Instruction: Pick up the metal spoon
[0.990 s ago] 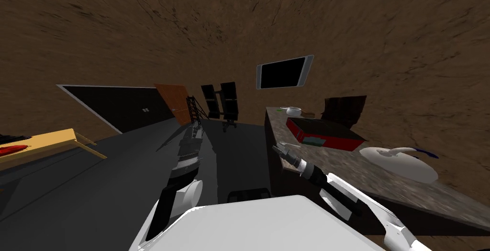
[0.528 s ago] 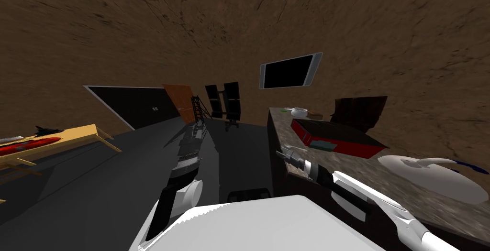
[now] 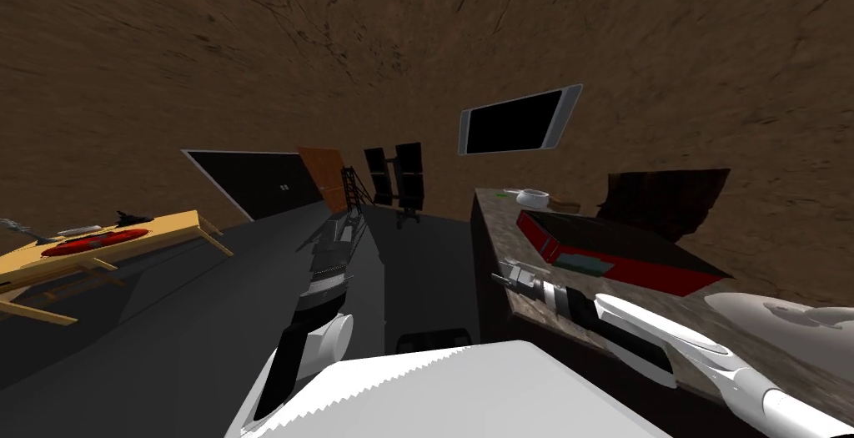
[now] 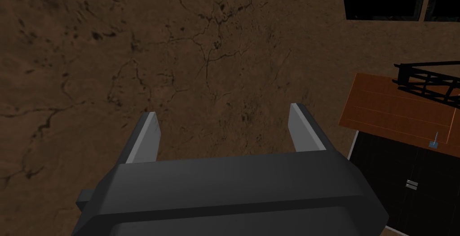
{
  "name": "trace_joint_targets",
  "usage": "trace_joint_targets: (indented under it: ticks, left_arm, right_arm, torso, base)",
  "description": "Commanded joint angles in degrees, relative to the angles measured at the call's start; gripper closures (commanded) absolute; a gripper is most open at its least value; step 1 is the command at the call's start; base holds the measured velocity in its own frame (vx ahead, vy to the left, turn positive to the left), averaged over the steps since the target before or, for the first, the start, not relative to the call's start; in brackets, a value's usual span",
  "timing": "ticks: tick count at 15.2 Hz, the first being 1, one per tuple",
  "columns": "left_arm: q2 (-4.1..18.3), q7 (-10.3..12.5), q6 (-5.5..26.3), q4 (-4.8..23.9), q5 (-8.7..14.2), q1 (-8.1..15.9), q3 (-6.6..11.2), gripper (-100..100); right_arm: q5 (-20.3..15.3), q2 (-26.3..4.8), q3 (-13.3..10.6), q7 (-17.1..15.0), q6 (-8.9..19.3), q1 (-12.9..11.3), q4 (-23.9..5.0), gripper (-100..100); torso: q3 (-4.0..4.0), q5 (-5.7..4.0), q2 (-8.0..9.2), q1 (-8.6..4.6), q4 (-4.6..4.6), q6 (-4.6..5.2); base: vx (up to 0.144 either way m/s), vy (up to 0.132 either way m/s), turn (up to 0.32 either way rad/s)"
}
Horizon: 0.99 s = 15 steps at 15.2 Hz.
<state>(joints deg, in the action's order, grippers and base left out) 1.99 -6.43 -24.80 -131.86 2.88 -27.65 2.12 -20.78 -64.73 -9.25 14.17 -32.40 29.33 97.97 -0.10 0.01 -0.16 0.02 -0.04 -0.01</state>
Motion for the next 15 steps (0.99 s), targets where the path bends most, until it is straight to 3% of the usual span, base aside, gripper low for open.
trace_joint_targets:
  ticks: [1,3,8,15]
  left_arm:
    - [0.0,0.0,0.0,0.0,0.0,0.0,0.00,0]
    - [0.0,0.0,0.0,0.0,0.0,0.0,0.00,0]
    - [0.0,0.0,0.0,0.0,0.0,0.0,0.00,0]
    - [0.0,0.0,0.0,0.0,0.0,0.0,0.00,0]
  right_arm:
    - [-1.8,-2.9,-0.5,0.9,-0.9,0.3,-2.9,-100]
    - [-1.8,-4.1,-0.5,0.9,-0.9,0.3,-2.9,-100]
    - [-5.8,-10.9,-2.1,2.5,-2.0,0.8,-8.3,-100]
    - [-9.6,-18.9,-3.9,4.0,-3.0,1.5,-13.4,-100]
  torso:
    - [0.00,0.00,0.00,0.00,0.00,0.00]
    - [-0.03,0.00,-0.05,0.00,-0.01,0.00]
    - [-0.02,0.00,-0.04,0.01,-0.01,0.00]
    - [-0.05,0.01,-0.10,0.03,-0.02,-0.02]
  base:
    - [0.049,0.004,0.132]
    - [0.043,0.008,0.070]
    - [0.045,0.007,0.112]
    - [0.053,0.004,0.106]
